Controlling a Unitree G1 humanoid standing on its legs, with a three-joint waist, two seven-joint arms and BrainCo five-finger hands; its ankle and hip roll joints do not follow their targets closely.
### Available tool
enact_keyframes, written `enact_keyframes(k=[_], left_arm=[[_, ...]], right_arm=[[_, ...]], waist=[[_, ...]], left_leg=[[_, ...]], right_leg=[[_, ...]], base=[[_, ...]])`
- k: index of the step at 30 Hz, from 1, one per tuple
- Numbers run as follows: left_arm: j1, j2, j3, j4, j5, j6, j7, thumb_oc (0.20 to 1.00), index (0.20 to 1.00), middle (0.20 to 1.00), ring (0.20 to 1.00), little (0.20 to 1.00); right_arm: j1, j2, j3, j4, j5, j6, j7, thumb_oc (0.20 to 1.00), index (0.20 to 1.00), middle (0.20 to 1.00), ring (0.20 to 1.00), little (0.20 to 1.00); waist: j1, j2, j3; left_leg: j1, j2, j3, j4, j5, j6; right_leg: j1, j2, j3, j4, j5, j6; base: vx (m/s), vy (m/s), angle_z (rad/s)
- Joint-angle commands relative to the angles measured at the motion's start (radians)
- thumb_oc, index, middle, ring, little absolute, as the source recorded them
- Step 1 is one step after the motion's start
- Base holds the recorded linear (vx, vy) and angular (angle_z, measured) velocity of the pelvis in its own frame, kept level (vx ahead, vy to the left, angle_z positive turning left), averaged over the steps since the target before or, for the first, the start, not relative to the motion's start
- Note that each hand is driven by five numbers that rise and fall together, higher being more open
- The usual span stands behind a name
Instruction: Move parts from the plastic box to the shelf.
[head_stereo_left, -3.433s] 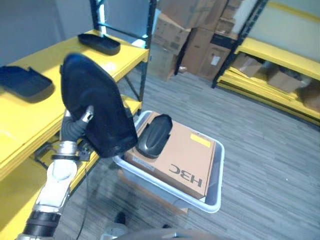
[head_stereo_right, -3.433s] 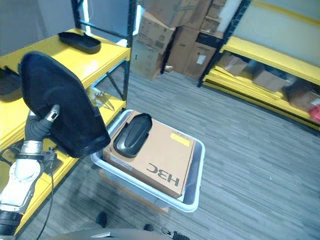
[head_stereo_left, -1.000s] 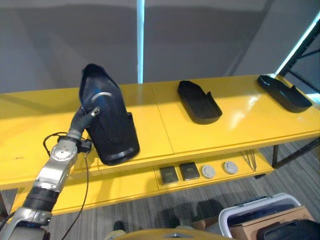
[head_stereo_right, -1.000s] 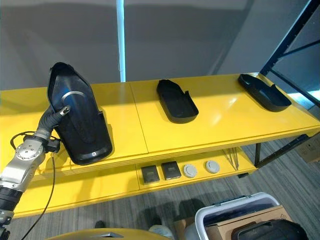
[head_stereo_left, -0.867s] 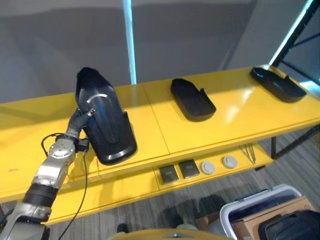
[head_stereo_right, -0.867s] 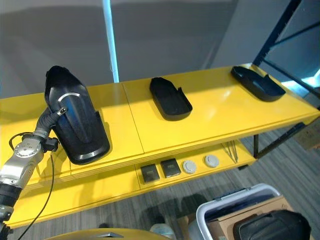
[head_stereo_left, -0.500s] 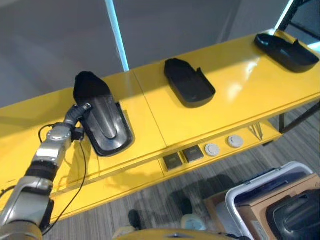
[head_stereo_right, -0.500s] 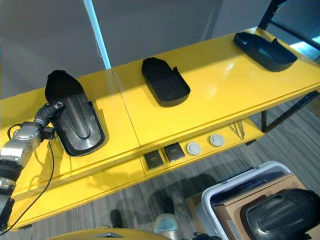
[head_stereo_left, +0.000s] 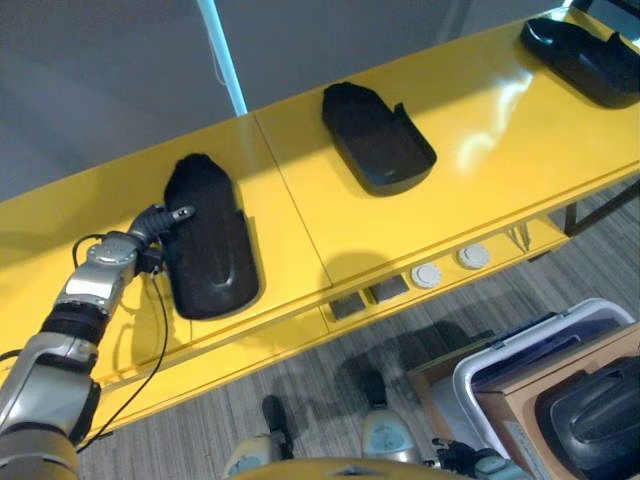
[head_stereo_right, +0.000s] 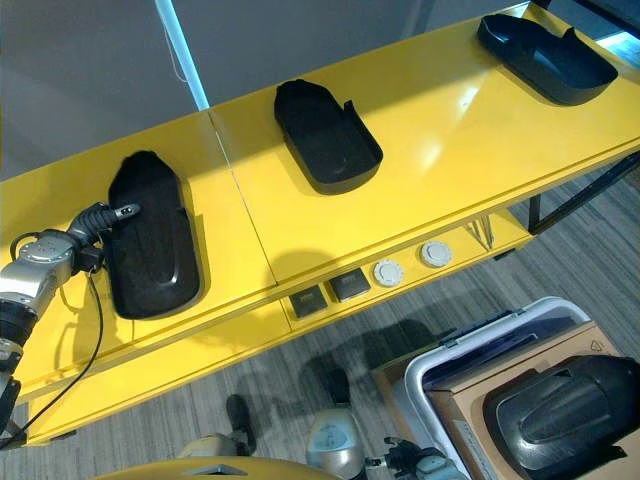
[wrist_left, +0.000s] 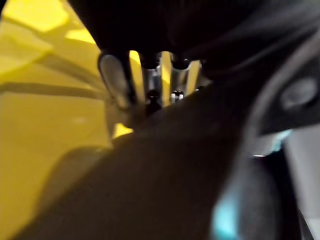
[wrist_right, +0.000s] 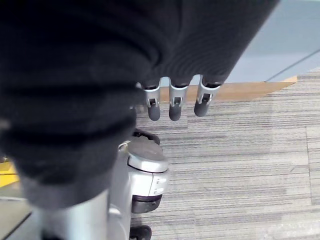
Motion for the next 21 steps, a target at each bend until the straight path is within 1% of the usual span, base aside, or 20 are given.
enact_keyframes(k=[1,4,5,6,9,10,11,12,14,16,17,18,19,21], left_arm=[[-0.107,0.032,-0.048,0.129,0.056,0.006,-0.003,1.000,1.000,1.000,1.000,1.000],[-0.107,0.024,-0.047,0.135,0.067,0.012,0.023,1.000,1.000,1.000,1.000,1.000],[-0.110,0.016,-0.043,0.147,0.062,0.051,0.032,1.000,1.000,1.000,1.000,1.000],[-0.109,0.008,-0.037,0.159,0.073,0.066,0.045,1.000,1.000,1.000,1.000,1.000],[-0.118,-0.010,-0.028,0.208,0.089,0.057,0.086,1.000,1.000,1.000,1.000,1.000],[-0.128,-0.017,-0.018,0.234,0.082,0.031,0.131,1.000,1.000,1.000,1.000,1.000],[-0.131,-0.017,-0.015,0.234,0.074,0.023,0.147,1.000,1.000,1.000,1.000,1.000],[-0.137,-0.017,-0.011,0.231,0.059,-0.002,0.171,1.000,1.000,1.000,1.000,1.000],[-0.140,-0.016,-0.010,0.231,0.047,-0.016,0.180,1.000,1.000,1.000,1.000,1.000],[-0.140,-0.016,-0.010,0.231,0.047,-0.016,0.180,1.000,1.000,1.000,1.000,1.000],[-0.153,-0.014,-0.002,0.210,-0.007,-0.053,0.209,1.000,1.000,1.000,1.000,1.000],[-0.185,-0.015,0.021,0.097,-0.096,-0.145,0.309,1.000,1.000,1.000,1.000,1.000],[-0.183,-0.017,0.029,0.071,-0.095,-0.164,0.322,1.000,1.000,1.000,1.000,1.000],[-0.170,-0.023,0.043,0.006,-0.131,-0.200,0.313,1.000,1.000,1.000,1.000,1.000]], right_arm=[[-0.060,0.035,0.020,-0.008,0.029,-0.028,-0.007,1.000,1.000,1.000,1.000,1.000],[-0.049,0.050,0.025,-0.004,0.034,-0.027,-0.011,1.000,1.000,1.000,1.000,1.000],[-0.046,0.059,0.028,0.001,0.045,-0.023,-0.018,1.000,1.000,1.000,1.000,1.000],[-0.043,0.066,0.028,0.002,0.054,-0.019,-0.022,1.000,1.000,1.000,1.000,1.000],[-0.042,0.077,0.031,0.013,0.059,-0.019,-0.022,1.000,1.000,1.000,1.000,1.000],[-0.037,0.089,0.035,0.025,0.054,-0.024,-0.019,1.000,1.000,1.000,1.000,1.000],[-0.035,0.093,0.037,0.027,0.052,-0.023,-0.018,1.000,1.000,1.000,1.000,1.000],[-0.034,0.099,0.038,0.032,0.047,-0.023,-0.016,1.000,1.000,1.000,1.000,1.000],[-0.033,0.102,0.039,0.035,0.044,-0.025,-0.015,1.000,1.000,1.000,1.000,1.000],[-0.033,0.102,0.039,0.035,0.044,-0.025,-0.015,1.000,1.000,1.000,1.000,1.000],[-0.030,0.110,0.044,0.045,0.039,-0.032,-0.010,1.000,1.000,1.000,1.000,1.000],[-0.035,0.134,0.049,0.087,0.036,-0.050,-0.008,1.000,1.000,1.000,1.000,1.000],[-0.039,0.137,0.049,0.095,0.040,-0.051,-0.010,1.000,1.000,1.000,1.000,1.000],[-0.048,0.144,0.048,0.111,0.042,-0.058,-0.014,1.000,1.000,1.000,1.000,1.000]], waist=[[-0.018,0.005,0.020],[-0.016,0.000,0.004],[-0.013,-0.002,-0.009],[-0.012,-0.002,-0.019],[-0.011,-0.003,-0.040],[-0.012,-0.003,-0.057],[-0.011,-0.004,-0.064],[-0.010,-0.005,-0.071],[-0.009,-0.006,-0.073],[-0.009,-0.006,-0.073],[-0.006,-0.008,-0.085],[0.015,-0.018,-0.115],[0.020,-0.020,-0.121],[0.031,-0.024,-0.130]], left_leg=[[0.039,-0.006,-0.035,0.017,-0.046,0.009],[0.053,-0.002,-0.030,0.014,-0.048,0.008],[0.061,-0.001,-0.028,0.013,-0.049,0.008],[0.067,0.000,-0.026,0.012,-0.050,0.008],[0.082,0.002,-0.023,0.012,-0.052,0.008],[0.097,0.005,-0.016,0.010,-0.055,0.007],[0.102,0.005,-0.014,0.010,-0.056,0.006],[0.108,0.006,-0.012,0.009,-0.057,0.005],[0.111,0.006,-0.012,0.008,-0.058,0.004],[0.111,0.006,-0.012,0.008,-0.058,0.004],[0.118,0.007,-0.010,0.007,-0.059,0.004],[0.136,0.012,-0.012,0.004,-0.064,0.003],[0.138,0.013,-0.014,0.004,-0.064,0.002],[0.141,0.016,-0.020,0.004,-0.064,0.002]], right_leg=[[-0.007,-0.032,0.025,0.006,-0.012,0.031],[0.008,-0.030,0.020,0.006,-0.016,0.031],[0.017,-0.028,0.016,0.006,-0.019,0.032],[0.024,-0.026,0.013,0.006,-0.021,0.032],[0.042,-0.023,0.010,0.006,-0.026,0.031],[0.058,-0.019,0.008,0.006,-0.031,0.031],[0.064,-0.018,0.007,0.006,-0.033,0.031],[0.071,-0.017,0.005,0.006,-0.035,0.032],[0.074,-0.017,0.005,0.006,-0.036,0.032],[0.074,-0.017,0.005,0.006,-0.036,0.032],[0.083,-0.014,0.002,0.006,-0.038,0.033],[0.114,-0.009,-0.014,0.006,-0.045,0.029],[0.118,-0.009,-0.017,0.006,-0.046,0.029],[0.129,-0.008,-0.025,0.006,-0.047,0.026]], base=[[0.04,-0.035,-0.02],[0.04,-0.064,0.00],[0.07,-0.099,0.04],[0.05,-0.070,0.05],[0.04,-0.043,0.13],[0.02,-0.044,0.04],[0.00,-0.053,0.00],[-0.01,-0.032,-0.02],[0.00,0.000,0.00],[0.00,0.000,0.00],[-0.11,-0.108,-0.01],[-0.13,-0.117,0.01],[-0.14,-0.104,0.04],[-0.07,-0.037,0.20]])
